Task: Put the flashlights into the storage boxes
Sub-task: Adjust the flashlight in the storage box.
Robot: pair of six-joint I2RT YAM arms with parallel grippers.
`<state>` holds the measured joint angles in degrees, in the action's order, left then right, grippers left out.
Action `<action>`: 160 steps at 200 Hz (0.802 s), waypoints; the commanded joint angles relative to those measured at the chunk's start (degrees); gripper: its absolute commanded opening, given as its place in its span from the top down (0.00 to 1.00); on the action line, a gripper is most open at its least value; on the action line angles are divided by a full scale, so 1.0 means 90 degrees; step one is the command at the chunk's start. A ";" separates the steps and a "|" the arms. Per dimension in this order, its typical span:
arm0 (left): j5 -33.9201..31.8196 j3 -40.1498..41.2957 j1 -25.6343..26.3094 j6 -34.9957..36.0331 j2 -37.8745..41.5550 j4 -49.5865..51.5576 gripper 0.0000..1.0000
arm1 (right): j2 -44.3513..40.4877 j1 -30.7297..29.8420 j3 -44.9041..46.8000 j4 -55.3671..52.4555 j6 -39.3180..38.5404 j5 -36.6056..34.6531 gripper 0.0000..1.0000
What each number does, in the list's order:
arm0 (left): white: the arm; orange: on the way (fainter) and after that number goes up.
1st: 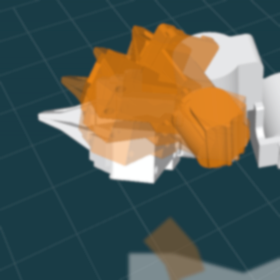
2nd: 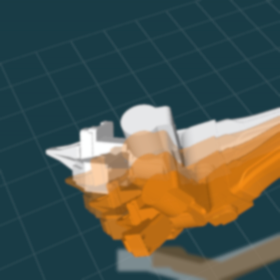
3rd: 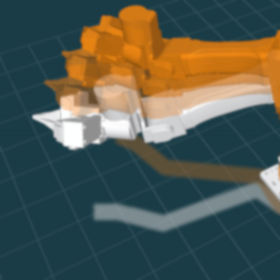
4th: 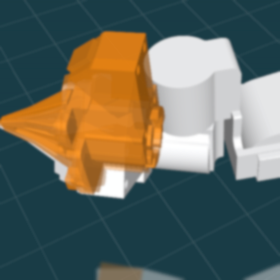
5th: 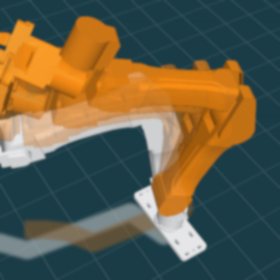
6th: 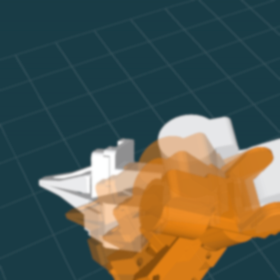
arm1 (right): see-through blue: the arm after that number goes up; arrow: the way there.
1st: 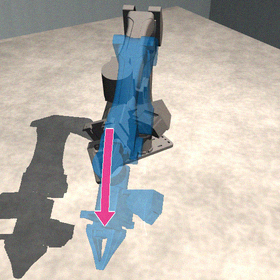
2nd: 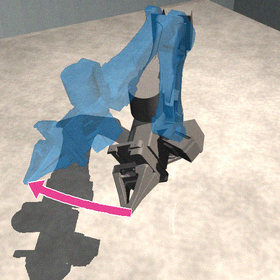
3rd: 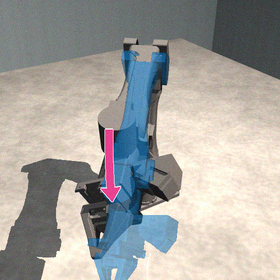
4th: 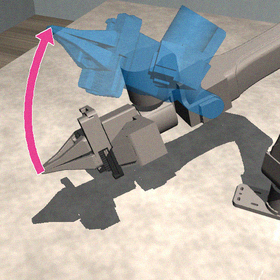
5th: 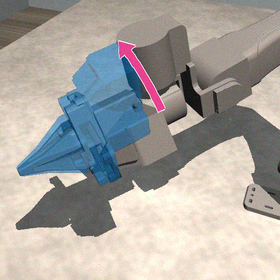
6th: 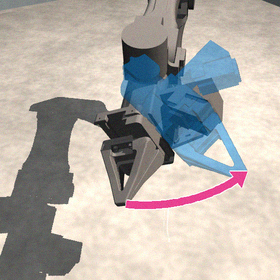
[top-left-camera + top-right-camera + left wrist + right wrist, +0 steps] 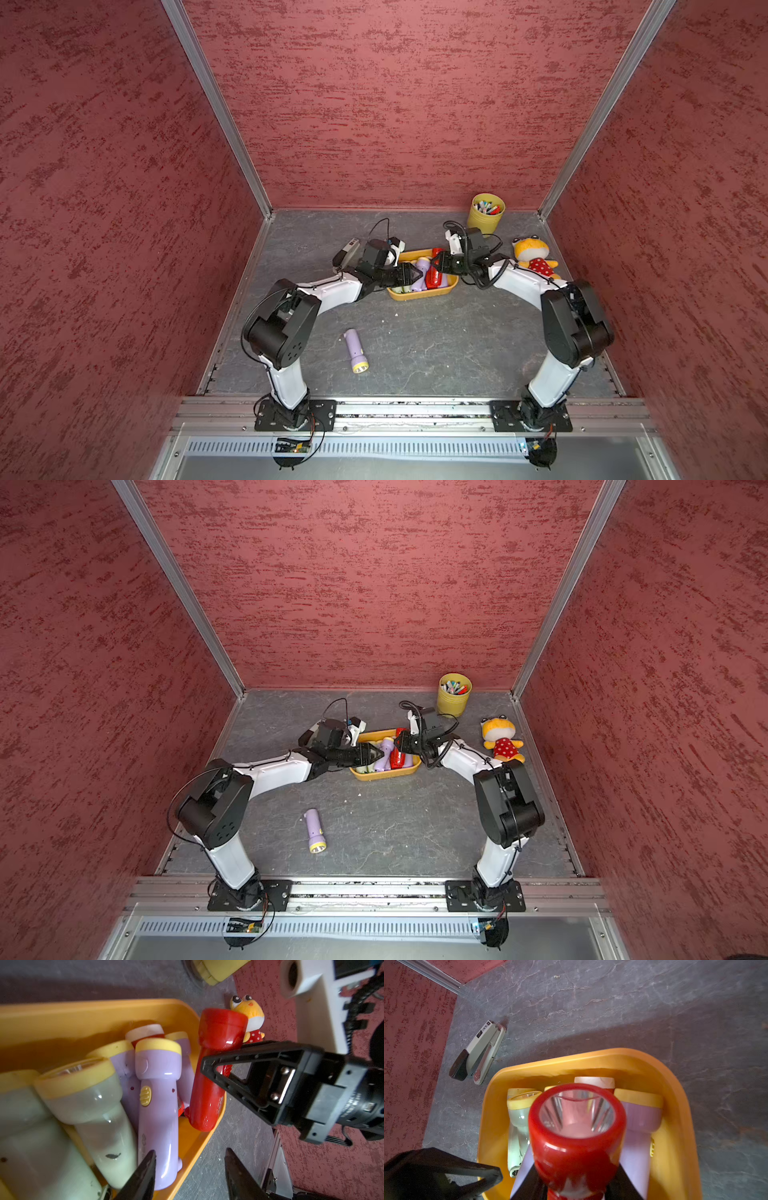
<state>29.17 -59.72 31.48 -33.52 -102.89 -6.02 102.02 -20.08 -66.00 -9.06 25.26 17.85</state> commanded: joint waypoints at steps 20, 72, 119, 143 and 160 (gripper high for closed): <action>0.0113 -0.0099 0.0086 -0.0154 -0.0045 0.0264 0.47 | 0.0257 0.0063 -0.0465 -0.0194 -0.0170 0.0103 0.64; 0.0086 -0.0187 0.0162 -0.0122 -0.0248 0.0200 0.48 | 0.0528 0.0065 -0.0711 -0.0554 -0.0456 0.0030 0.61; 0.0188 -0.0452 0.0319 -0.0159 -0.0539 0.0032 0.48 | 0.0742 0.0069 -0.1069 -0.0962 -0.0787 0.0207 0.57; 0.0179 -0.0480 0.0328 -0.0215 -0.0545 -0.0060 0.47 | 0.0793 0.0068 -0.1224 -0.1232 -0.0925 0.0104 0.54; 0.0172 -0.0443 0.0321 -0.0219 -0.0492 -0.0151 0.47 | 0.0811 0.0063 -0.1296 -0.1372 -0.0998 -0.0034 0.52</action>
<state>30.00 -63.11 34.33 -35.31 -107.48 -4.78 108.68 -19.73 -75.68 -18.11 18.44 18.37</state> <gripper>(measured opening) 0.527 0.476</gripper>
